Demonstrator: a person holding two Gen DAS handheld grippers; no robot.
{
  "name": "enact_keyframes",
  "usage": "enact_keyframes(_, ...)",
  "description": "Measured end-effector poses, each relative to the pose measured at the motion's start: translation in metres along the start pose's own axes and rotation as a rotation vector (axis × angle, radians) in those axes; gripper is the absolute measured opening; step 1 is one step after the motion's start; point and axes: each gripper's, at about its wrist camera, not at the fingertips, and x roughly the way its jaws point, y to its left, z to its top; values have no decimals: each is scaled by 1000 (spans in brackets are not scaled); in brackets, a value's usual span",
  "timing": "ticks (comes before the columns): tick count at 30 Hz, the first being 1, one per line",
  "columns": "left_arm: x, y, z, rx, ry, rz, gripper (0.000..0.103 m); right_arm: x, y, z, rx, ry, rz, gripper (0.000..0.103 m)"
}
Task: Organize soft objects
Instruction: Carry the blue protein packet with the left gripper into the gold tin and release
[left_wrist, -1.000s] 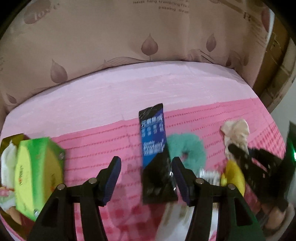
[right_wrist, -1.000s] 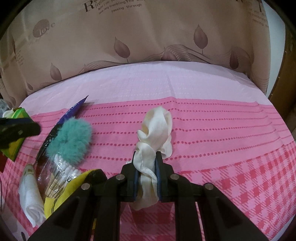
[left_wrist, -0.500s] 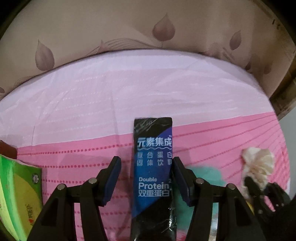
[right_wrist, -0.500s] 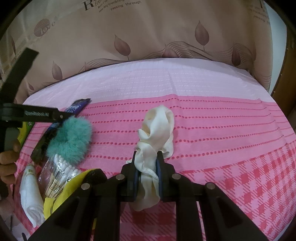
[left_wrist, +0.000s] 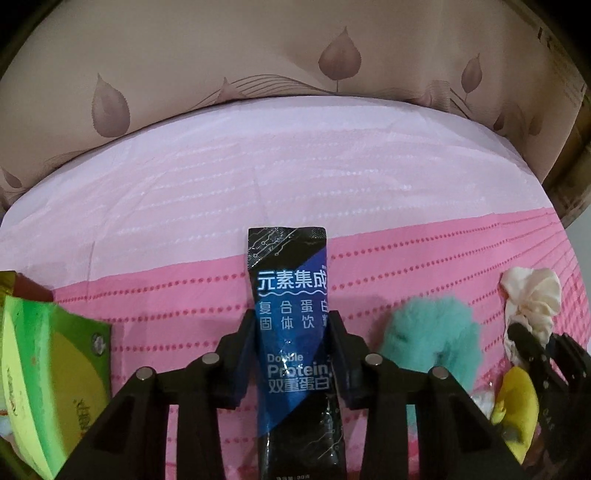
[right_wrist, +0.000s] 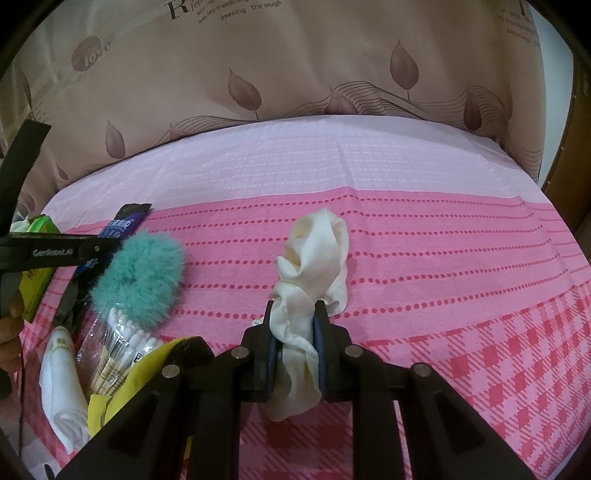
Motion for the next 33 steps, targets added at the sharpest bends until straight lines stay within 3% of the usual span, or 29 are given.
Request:
enact_keyframes(16,-54,26,-21,4,-56,39,37,1,6,-1,-25,3,-34,18)
enact_keyframes(33,-132,102,-56,-47,-123,117,37,0,9,-3,-28,1,-46,18)
